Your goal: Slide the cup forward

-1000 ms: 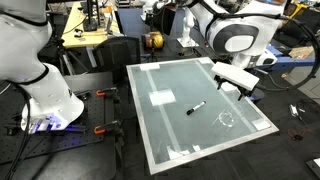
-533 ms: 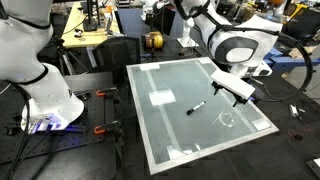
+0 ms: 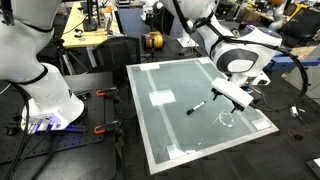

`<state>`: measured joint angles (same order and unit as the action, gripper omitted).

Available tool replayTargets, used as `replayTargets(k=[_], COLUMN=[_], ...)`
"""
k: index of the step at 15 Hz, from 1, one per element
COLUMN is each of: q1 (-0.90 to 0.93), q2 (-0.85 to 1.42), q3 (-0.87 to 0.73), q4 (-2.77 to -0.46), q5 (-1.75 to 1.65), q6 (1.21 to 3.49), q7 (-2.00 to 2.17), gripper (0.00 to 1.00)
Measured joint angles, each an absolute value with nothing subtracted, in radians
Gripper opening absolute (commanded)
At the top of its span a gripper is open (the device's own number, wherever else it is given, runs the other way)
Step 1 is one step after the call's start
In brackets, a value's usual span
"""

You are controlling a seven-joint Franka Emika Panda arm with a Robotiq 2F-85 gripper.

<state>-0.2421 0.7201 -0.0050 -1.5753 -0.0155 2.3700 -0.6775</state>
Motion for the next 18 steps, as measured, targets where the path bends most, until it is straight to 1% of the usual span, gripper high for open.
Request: replayTargets(k=[10, 11, 12, 14, 15, 18], q1=[-0.24, -0.239, -0.239, -0.239, -0.239, -0.239], q2=[0.74, 0.743, 0.747, 0.753, 0.755, 0.757], q3=[-0.003, -0.002, -0.002, -0.001, -0.001, 0.0], q4=[-1.563, -1.563, -1.563, -1.563, -1.563, -1.563], q5=[-0.021, -0.021, -0.021, -0.021, -0.021, -0.022], q6=[2.369, 2.369, 2.369, 2.369, 2.37, 2.371], q7=[-0.678, -0.678, -0.678, -0.678, -0.678, -0.678], gripper=[1.0, 0.96, 0.74, 0.7, 0.64, 0.38])
